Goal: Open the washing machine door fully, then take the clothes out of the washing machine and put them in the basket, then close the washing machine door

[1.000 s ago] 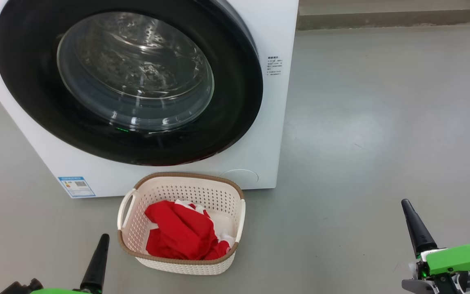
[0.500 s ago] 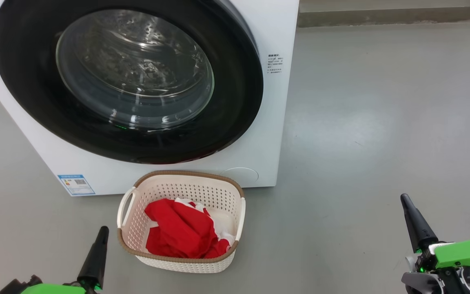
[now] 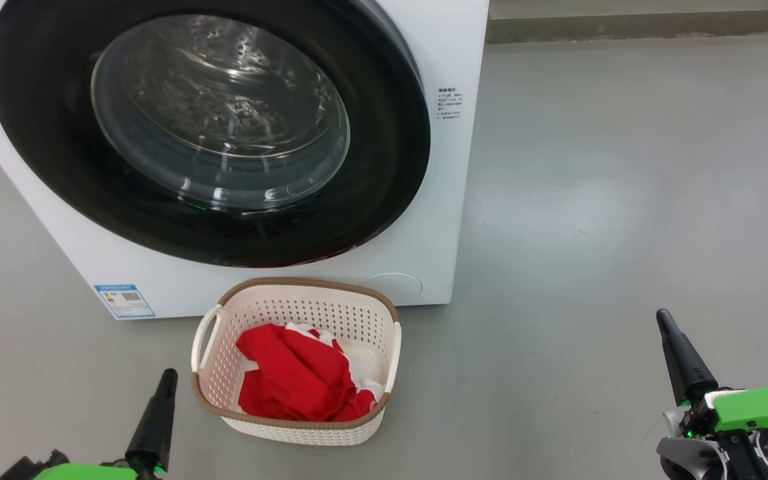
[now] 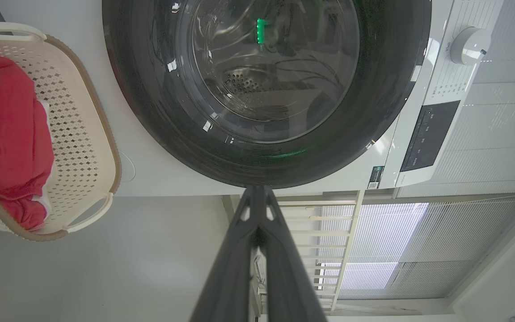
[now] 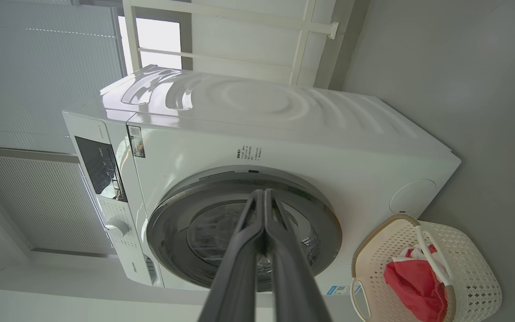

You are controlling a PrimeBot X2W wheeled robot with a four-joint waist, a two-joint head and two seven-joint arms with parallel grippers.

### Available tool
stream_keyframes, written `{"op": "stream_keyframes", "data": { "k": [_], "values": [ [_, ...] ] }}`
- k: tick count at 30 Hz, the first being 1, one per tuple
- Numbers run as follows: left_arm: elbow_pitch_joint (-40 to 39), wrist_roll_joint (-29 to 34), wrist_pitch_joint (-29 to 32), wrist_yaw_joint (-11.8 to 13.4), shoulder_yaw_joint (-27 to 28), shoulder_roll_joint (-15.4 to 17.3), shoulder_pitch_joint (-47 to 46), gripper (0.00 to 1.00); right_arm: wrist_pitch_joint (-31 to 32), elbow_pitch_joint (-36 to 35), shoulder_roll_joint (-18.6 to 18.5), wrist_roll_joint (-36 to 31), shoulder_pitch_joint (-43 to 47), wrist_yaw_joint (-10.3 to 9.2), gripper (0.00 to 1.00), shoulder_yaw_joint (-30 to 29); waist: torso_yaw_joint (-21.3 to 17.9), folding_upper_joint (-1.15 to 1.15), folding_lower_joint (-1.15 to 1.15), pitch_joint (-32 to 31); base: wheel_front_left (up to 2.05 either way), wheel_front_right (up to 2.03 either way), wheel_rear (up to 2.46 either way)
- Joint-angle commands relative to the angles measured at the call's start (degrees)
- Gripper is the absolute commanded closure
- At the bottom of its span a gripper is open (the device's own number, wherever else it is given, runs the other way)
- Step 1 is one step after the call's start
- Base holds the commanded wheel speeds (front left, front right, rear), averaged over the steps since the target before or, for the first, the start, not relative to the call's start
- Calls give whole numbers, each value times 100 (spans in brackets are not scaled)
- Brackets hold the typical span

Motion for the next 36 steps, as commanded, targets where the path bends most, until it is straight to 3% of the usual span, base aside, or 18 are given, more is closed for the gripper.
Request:
{"op": "stream_keyframes", "data": {
  "k": [1,36],
  "values": [
    [-158,-35,24,-41,203,43,-255,100,38,-149,-78,15,-249,-3,100,77,0,0,0,0,0,0,0],
    [-159,-36,23,-41,201,43,-255,100,39,-149,-77,14,-250,-3,100,77,0,0,0,0,0,0,0]
  ]
}}
